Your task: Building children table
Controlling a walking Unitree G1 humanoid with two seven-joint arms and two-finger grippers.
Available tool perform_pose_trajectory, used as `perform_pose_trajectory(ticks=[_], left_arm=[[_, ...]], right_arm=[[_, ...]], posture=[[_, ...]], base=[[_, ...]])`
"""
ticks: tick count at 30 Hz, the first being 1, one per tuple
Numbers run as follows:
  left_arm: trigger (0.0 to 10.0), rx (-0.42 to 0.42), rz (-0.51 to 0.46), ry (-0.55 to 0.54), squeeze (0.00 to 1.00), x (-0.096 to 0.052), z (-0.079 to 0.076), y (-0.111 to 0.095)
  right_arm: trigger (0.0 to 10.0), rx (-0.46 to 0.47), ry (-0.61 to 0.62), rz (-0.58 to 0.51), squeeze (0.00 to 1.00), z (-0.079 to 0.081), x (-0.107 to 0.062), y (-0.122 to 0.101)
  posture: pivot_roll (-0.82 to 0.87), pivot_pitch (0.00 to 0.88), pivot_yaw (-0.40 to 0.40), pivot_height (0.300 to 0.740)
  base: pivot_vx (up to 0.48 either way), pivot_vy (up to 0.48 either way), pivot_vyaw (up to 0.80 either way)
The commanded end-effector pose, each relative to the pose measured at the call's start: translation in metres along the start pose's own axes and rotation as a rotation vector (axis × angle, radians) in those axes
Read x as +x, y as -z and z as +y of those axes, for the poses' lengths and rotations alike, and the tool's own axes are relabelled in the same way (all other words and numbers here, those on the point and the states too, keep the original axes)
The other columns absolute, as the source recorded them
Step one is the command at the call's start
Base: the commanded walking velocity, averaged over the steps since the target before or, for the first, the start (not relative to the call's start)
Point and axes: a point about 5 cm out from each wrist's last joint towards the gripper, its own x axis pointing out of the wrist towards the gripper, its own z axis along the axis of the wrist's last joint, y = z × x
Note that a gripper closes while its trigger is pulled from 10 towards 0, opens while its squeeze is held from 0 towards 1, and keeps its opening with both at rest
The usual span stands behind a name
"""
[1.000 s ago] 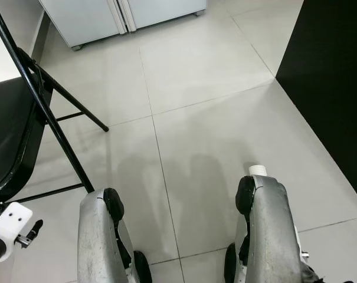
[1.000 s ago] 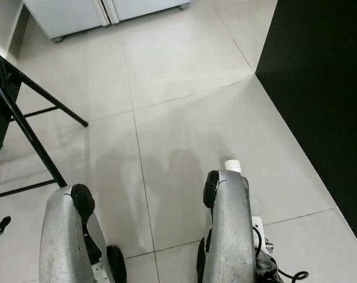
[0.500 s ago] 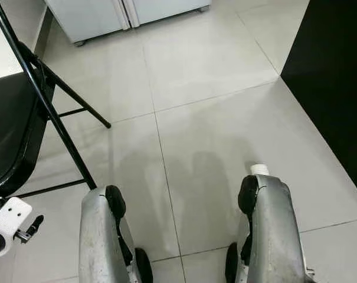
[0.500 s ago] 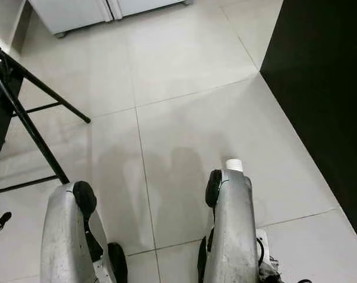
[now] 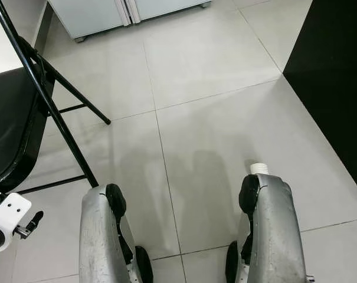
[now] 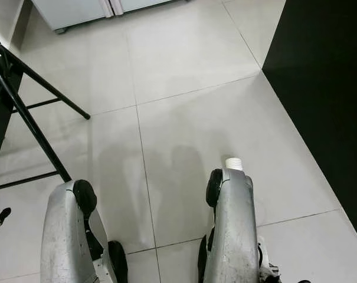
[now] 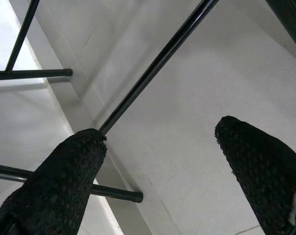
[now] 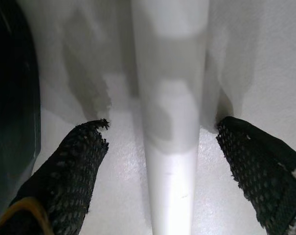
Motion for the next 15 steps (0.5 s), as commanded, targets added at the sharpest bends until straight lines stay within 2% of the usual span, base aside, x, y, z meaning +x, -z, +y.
perform_pose_trajectory(ticks=[1, 5, 6, 7, 15], left_arm=[[10.0, 0.001, 0.06, -0.014, 0.0, -0.008, 0.009, 0.013], [10.0, -0.005, 0.053, -0.016, 0.0, -0.008, 0.009, 0.012], [10.0, -0.003, 0.052, -0.021, 0.0, -0.007, 0.01, 0.011], [10.0, -0.003, 0.049, -0.024, 0.0, -0.006, 0.011, 0.01], [10.0, -0.003, 0.039, -0.04, 0.0, -0.004, 0.015, 0.006]], right_arm=[[10.0, -0.013, -0.129, 0.121, 0.0, 0.044, -0.002, 0.032], [10.0, -0.043, -0.107, 0.163, 0.0, 0.041, -0.003, 0.04], [4.8, -0.046, -0.098, 0.173, 0.0, 0.04, -0.003, 0.041], [0.0, -0.034, -0.095, 0.186, 0.0, 0.04, -0.003, 0.042], [0.0, -0.026, -0.058, 0.21, 0.0, 0.035, -0.003, 0.045]], posture=[[0.36, 0.415, 0.21, 0.3], [0.35, 0.413, 0.207, 0.3], [0.35, 0.413, 0.207, 0.3], [0.36, 0.414, 0.207, 0.3], [0.36, 0.415, 0.208, 0.3]], base=[[0.0, 0.0, 0.0], [0.0, 0.0, 0.0], [0.0, 0.0, 0.0], [0.0, 0.0, 0.0], [0.0, 0.0, 0.0]])
